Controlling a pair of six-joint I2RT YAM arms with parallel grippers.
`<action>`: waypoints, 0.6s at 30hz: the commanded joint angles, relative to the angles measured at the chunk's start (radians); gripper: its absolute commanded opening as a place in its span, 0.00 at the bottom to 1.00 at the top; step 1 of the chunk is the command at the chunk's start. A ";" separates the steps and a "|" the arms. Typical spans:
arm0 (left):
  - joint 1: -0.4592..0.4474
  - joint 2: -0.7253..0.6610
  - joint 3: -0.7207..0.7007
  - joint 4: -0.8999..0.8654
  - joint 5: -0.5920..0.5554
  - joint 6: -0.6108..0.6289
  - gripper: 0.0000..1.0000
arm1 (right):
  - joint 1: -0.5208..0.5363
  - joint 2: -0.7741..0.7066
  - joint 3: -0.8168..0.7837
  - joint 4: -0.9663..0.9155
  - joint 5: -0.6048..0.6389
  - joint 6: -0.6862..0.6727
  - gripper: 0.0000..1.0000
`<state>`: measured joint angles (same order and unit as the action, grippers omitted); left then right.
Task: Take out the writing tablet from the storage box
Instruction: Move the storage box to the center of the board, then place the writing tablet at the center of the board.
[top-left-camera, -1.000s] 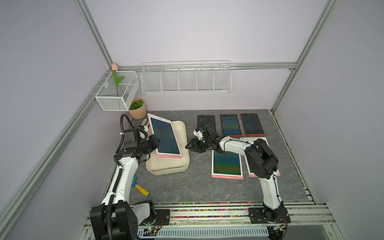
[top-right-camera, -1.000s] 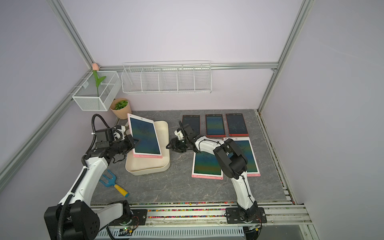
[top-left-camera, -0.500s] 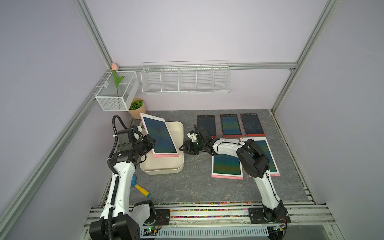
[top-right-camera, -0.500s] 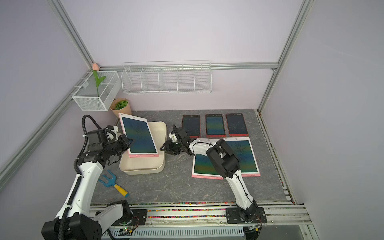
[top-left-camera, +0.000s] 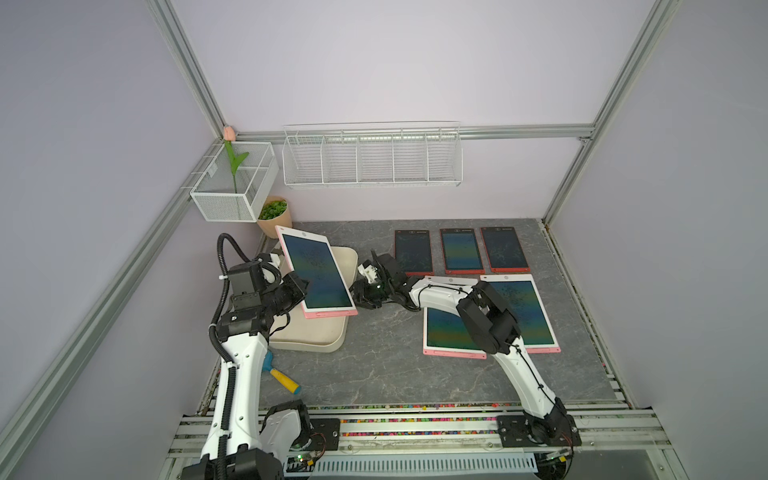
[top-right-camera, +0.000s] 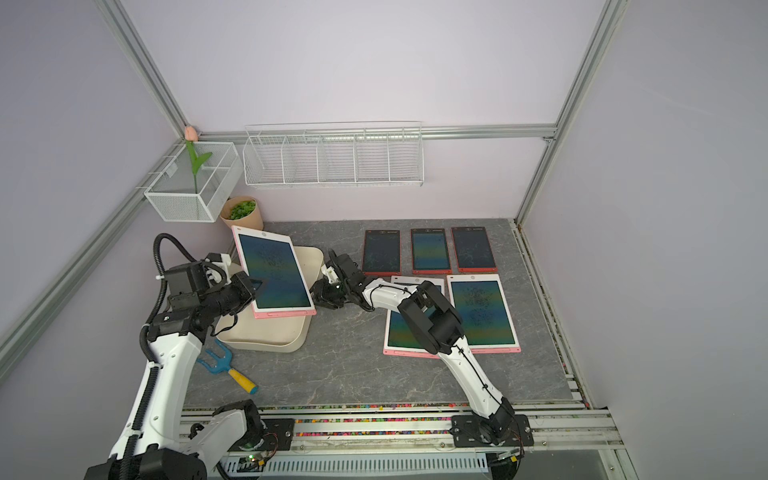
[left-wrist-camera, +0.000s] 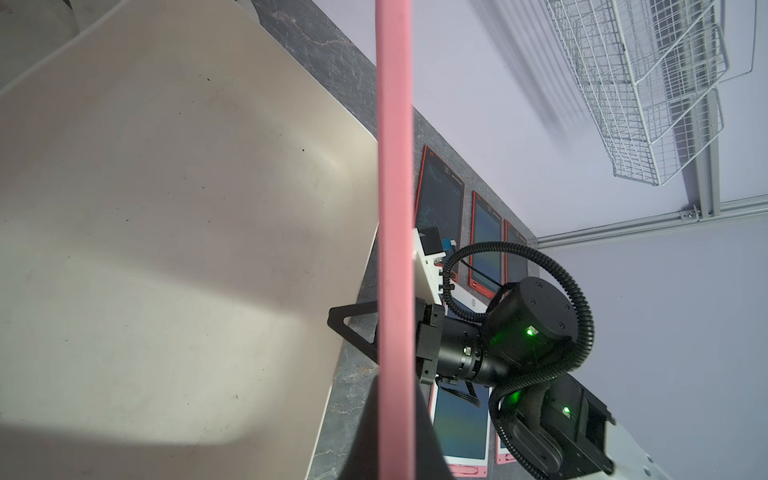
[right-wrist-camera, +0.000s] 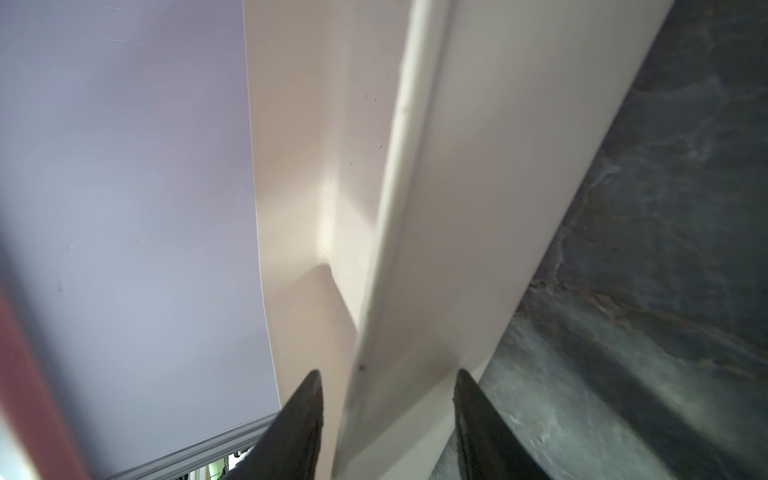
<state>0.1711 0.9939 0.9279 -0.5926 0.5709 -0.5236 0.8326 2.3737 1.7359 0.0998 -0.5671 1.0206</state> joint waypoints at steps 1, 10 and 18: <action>0.007 -0.026 0.025 -0.003 0.036 0.020 0.00 | 0.008 -0.025 0.013 -0.053 0.015 0.004 0.53; 0.008 -0.057 0.001 0.061 0.139 -0.028 0.00 | -0.057 -0.252 -0.202 -0.034 0.045 -0.085 0.58; 0.006 -0.115 -0.007 0.087 0.245 -0.053 0.02 | -0.102 -0.400 -0.318 -0.077 0.017 -0.155 0.58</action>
<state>0.1722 0.9085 0.9268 -0.5705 0.7242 -0.5617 0.7349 2.0205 1.4723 0.0380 -0.5339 0.8993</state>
